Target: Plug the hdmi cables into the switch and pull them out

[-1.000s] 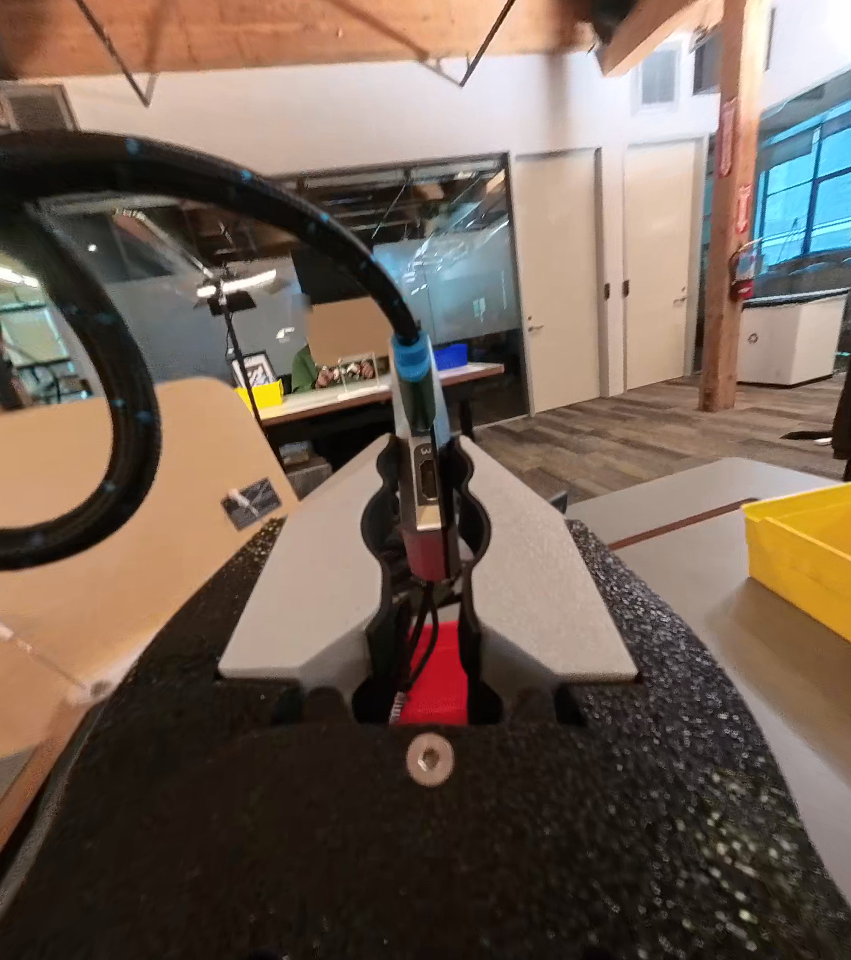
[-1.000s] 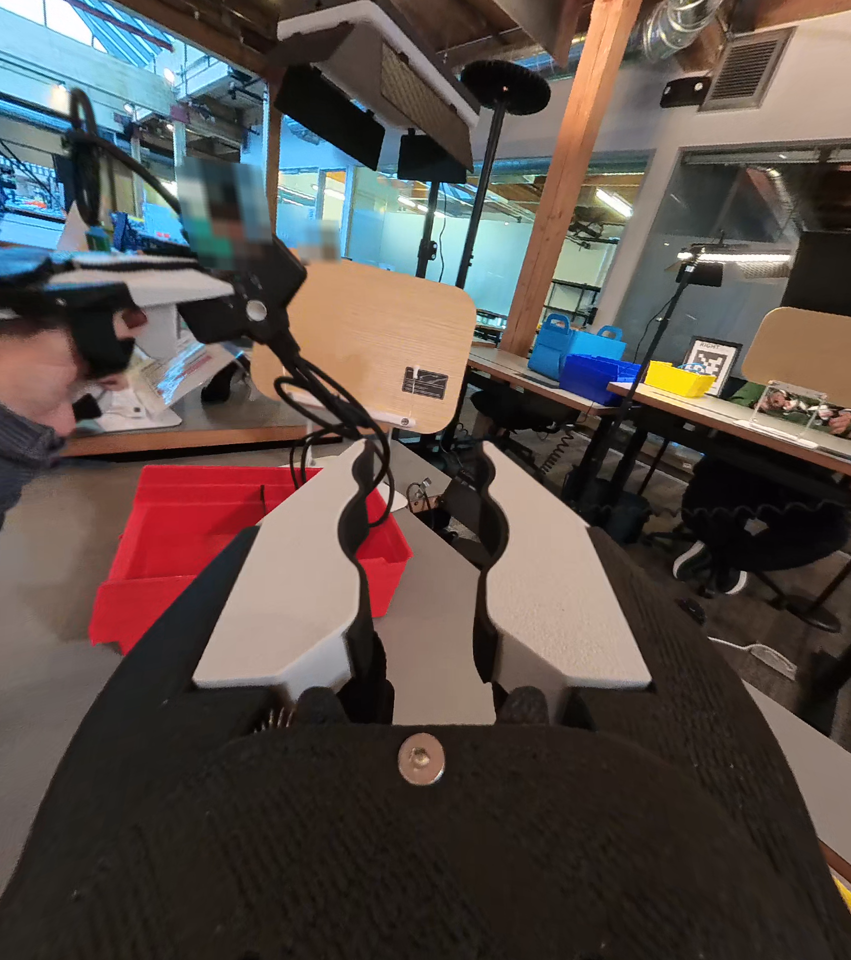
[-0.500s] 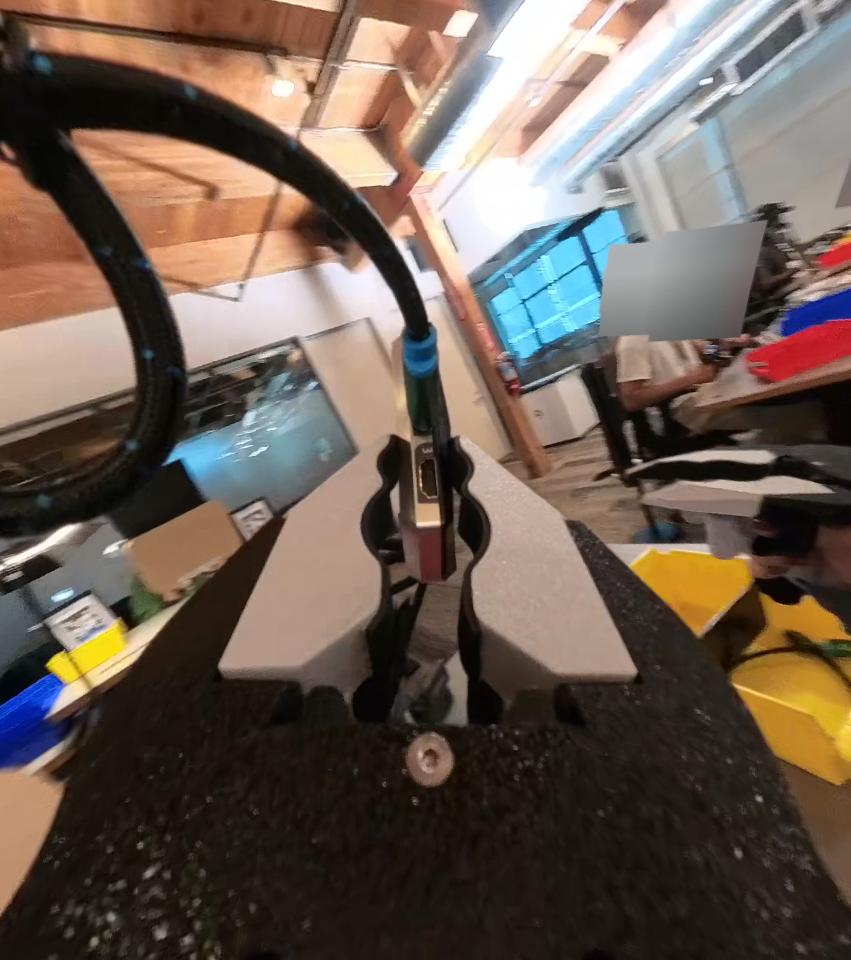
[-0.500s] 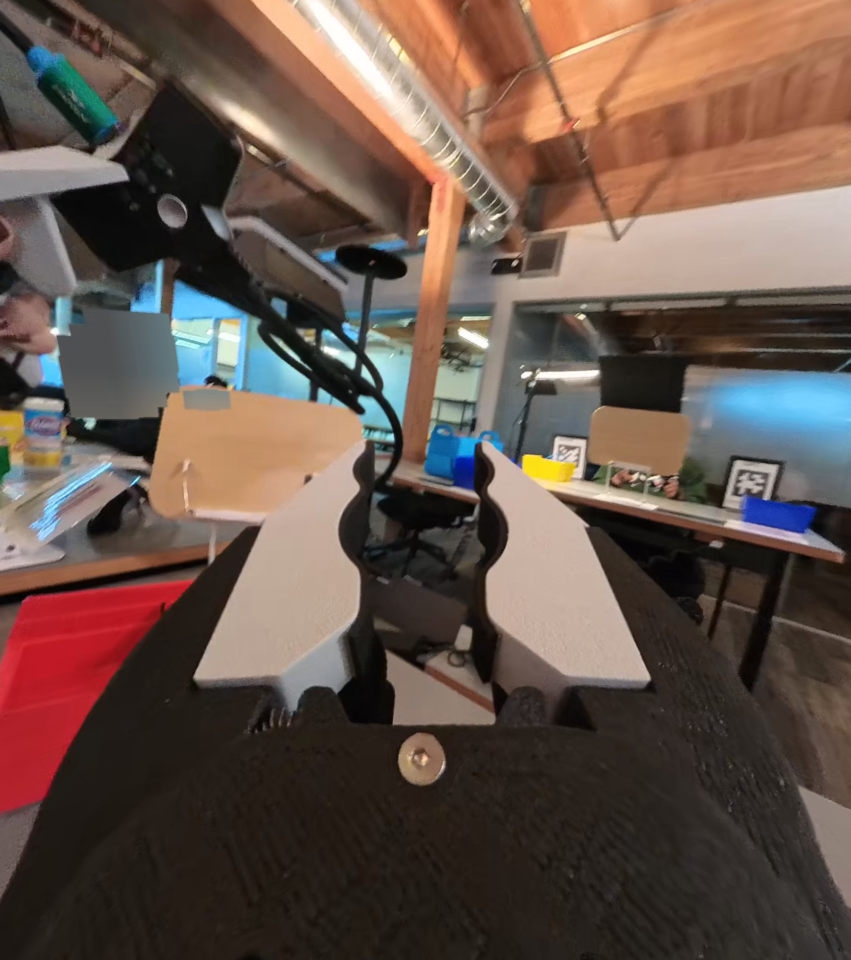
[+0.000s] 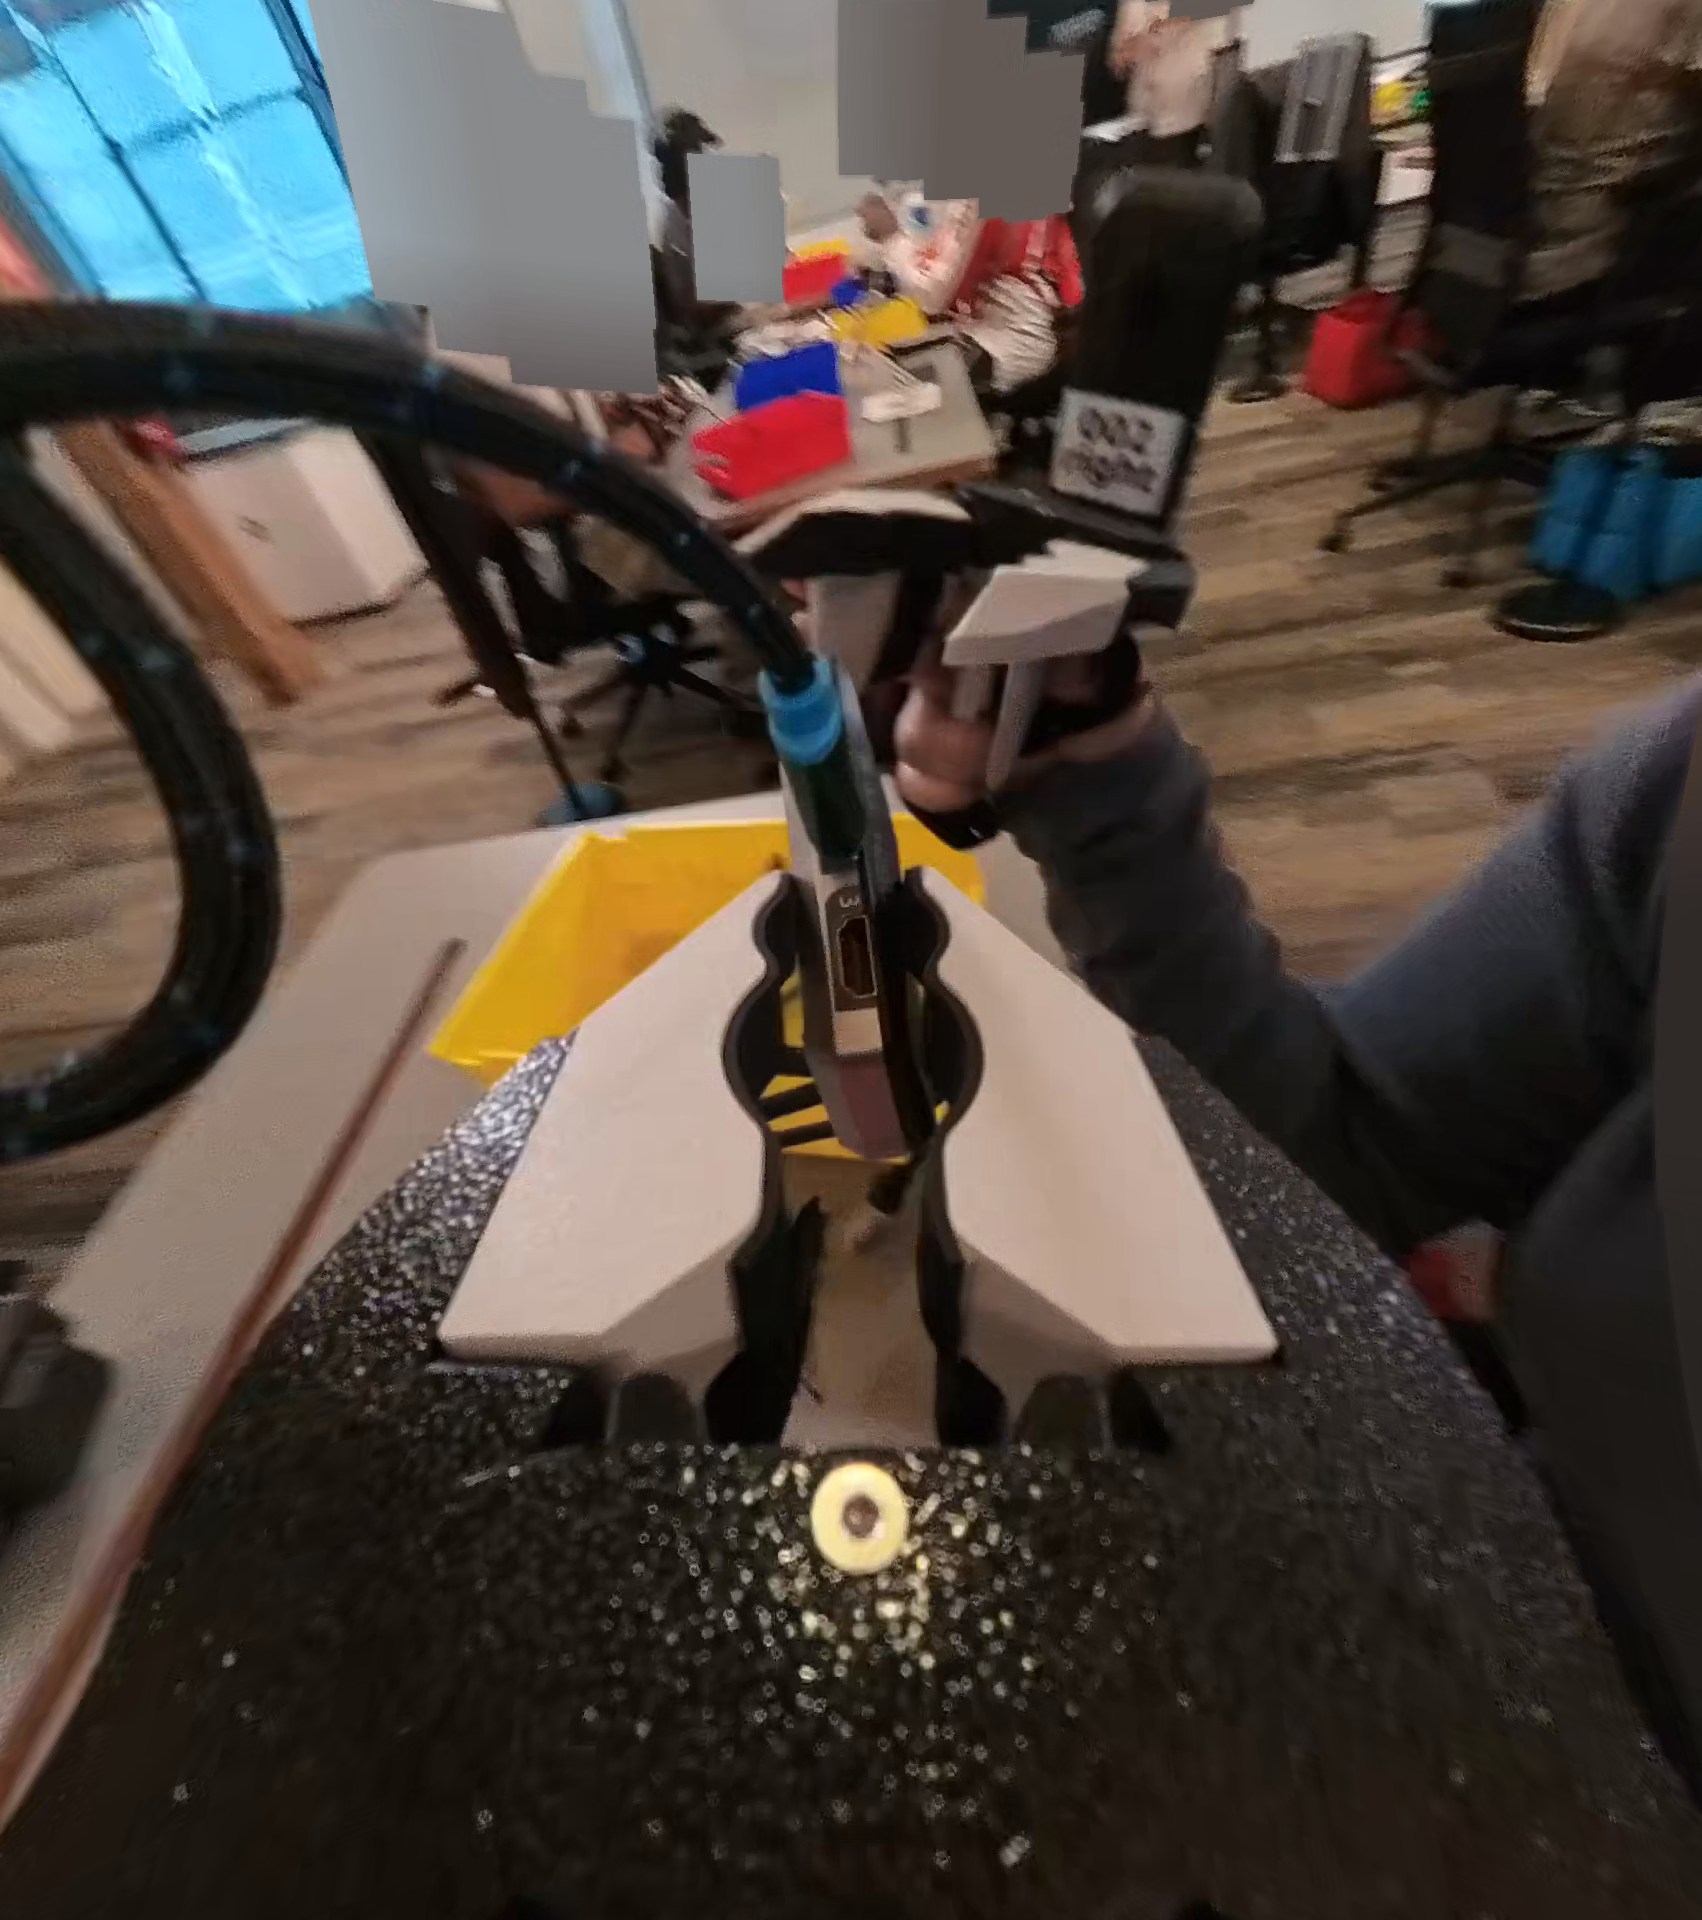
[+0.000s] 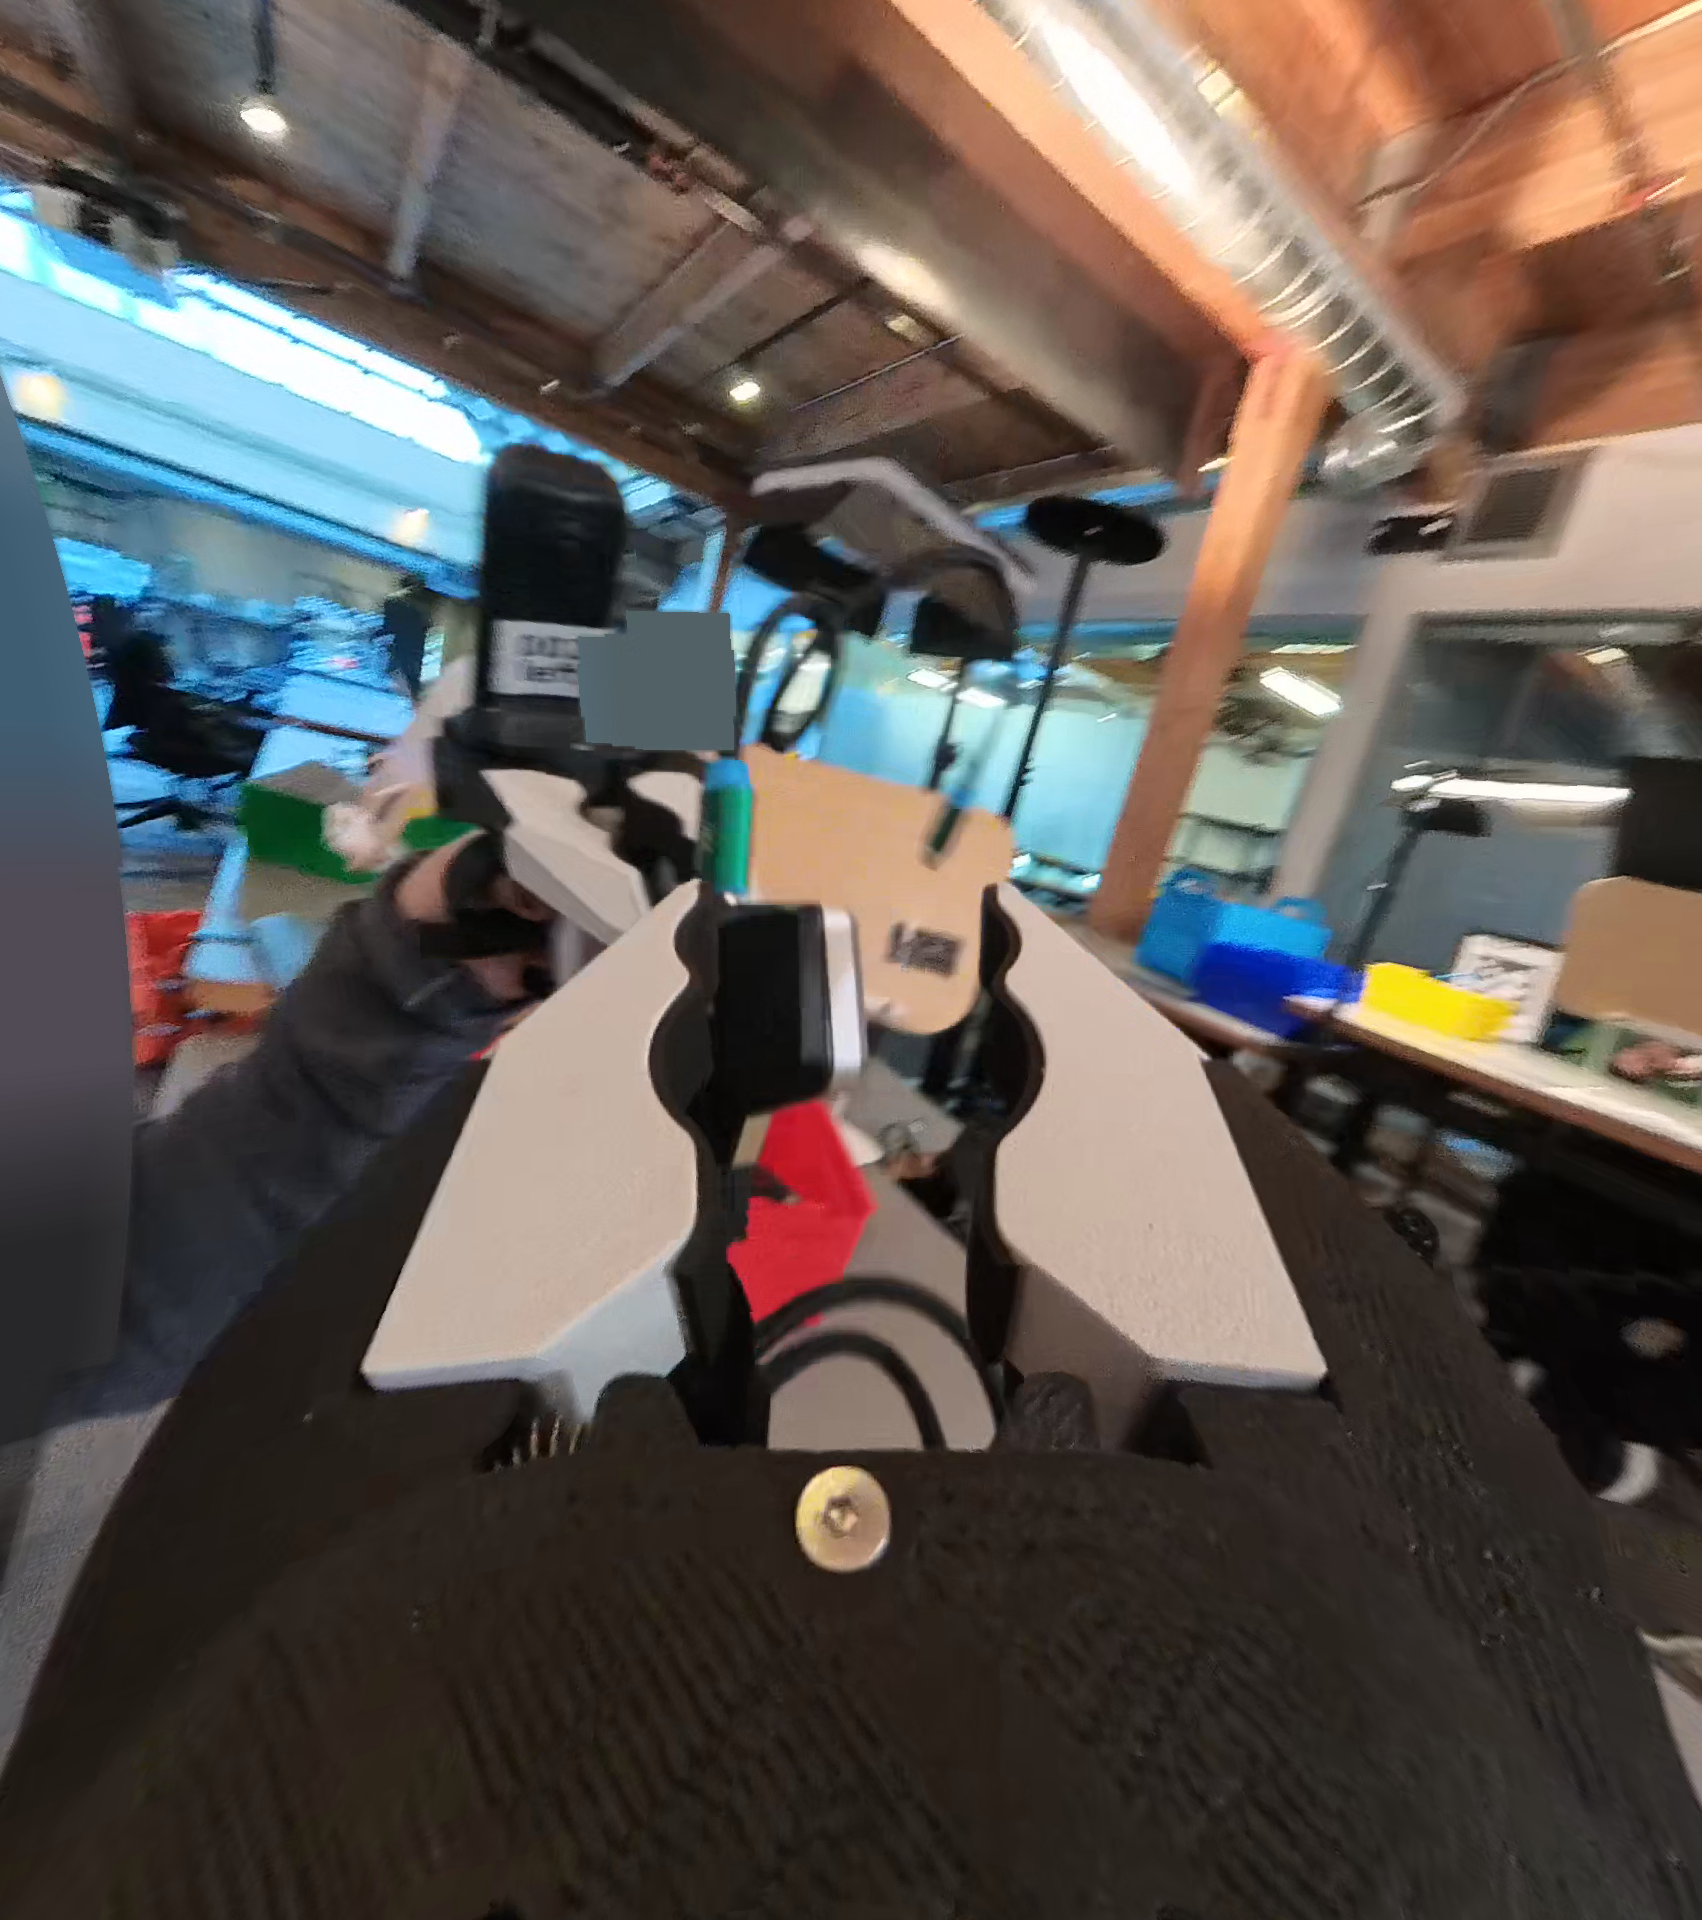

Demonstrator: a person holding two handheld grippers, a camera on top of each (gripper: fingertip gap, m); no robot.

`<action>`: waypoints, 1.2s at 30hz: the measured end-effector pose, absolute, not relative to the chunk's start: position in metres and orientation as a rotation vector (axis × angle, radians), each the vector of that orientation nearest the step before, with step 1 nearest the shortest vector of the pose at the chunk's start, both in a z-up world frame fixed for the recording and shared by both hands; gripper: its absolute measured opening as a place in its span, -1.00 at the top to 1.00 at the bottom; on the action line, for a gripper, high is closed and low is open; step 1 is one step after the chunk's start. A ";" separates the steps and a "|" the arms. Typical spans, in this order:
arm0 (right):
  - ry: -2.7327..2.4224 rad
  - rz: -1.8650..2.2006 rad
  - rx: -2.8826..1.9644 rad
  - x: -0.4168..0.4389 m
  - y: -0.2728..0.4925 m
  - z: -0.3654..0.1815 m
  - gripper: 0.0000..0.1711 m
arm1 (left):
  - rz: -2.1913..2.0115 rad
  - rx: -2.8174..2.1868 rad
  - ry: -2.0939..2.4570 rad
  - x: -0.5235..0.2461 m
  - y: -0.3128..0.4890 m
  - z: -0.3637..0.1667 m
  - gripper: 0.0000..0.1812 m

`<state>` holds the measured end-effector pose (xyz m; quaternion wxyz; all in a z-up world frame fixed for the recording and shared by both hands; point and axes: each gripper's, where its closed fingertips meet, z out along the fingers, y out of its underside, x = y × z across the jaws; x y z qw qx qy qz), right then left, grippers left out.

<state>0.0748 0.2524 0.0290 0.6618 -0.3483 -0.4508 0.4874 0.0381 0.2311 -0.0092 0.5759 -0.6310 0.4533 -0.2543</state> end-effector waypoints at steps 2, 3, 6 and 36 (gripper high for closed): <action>-1.127 1.155 -0.796 0.067 0.244 0.016 0.41 | -0.687 -1.518 1.131 0.042 0.226 -0.031 0.80; -1.178 1.170 -0.806 0.063 0.240 0.009 0.42 | -0.708 -1.531 1.170 0.043 0.223 -0.041 0.80; -1.299 1.193 -0.849 0.052 0.234 -0.009 0.43 | -0.667 -1.577 1.300 0.041 0.217 -0.067 0.80; -1.438 1.267 -0.892 -0.028 0.260 -0.045 0.89 | -0.579 -1.523 1.057 -0.012 0.284 -0.096 0.19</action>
